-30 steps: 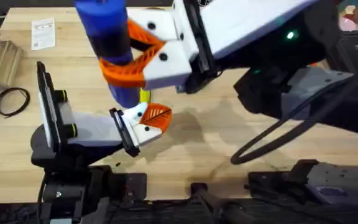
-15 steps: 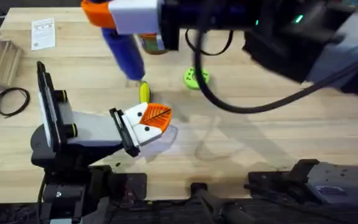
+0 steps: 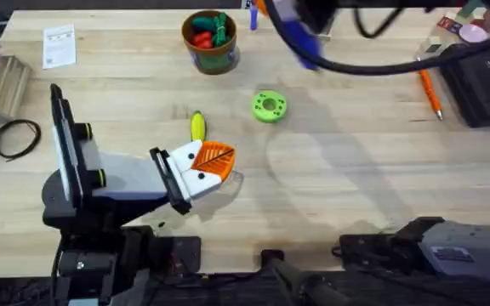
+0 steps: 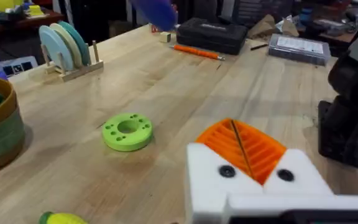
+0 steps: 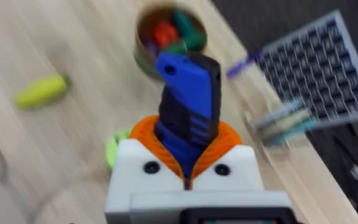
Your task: Pick up the gripper from the table and insert it into the empty holder that is missing its gripper. Then pick up a screw, insert it into the mounting hole, and use the screwdriver to tighten it. Finally, clean up the table by picking up the vegetable and placing it into the bucket.
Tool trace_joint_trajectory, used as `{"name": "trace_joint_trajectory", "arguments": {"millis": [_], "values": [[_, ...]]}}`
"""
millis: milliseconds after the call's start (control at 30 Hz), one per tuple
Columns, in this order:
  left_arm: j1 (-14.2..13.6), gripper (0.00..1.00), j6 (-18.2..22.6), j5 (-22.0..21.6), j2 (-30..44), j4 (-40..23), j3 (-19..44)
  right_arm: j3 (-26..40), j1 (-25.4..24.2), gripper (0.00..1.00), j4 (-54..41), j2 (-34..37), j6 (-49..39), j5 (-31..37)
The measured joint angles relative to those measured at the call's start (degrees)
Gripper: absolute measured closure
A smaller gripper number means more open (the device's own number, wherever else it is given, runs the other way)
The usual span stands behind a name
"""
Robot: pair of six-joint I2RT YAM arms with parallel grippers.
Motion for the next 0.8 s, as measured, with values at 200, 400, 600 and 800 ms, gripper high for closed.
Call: {"name": "trace_joint_trajectory", "arguments": {"millis": [200,400,600,800], "values": [[0.00,0.989,0.00,0.00,0.00,0.00,0.00,0.04,-7.80,0.980,-15.17,1.46,-14.69,3.96],[0.00,0.989,0.00,0.00,0.00,0.00,0.00,0.04,-14.77,0.980,-25.67,9.30,-24.12,5.13],[0.00,0.989,0.00,0.00,0.00,0.00,0.00,0.04,-18.24,0.980,-26.56,17.70,-29.05,9.80],[0.00,0.989,0.00,0.00,0.00,0.00,0.00,0.04,-18.36,0.980,-21.94,23.36,-33.93,13.30]]}}
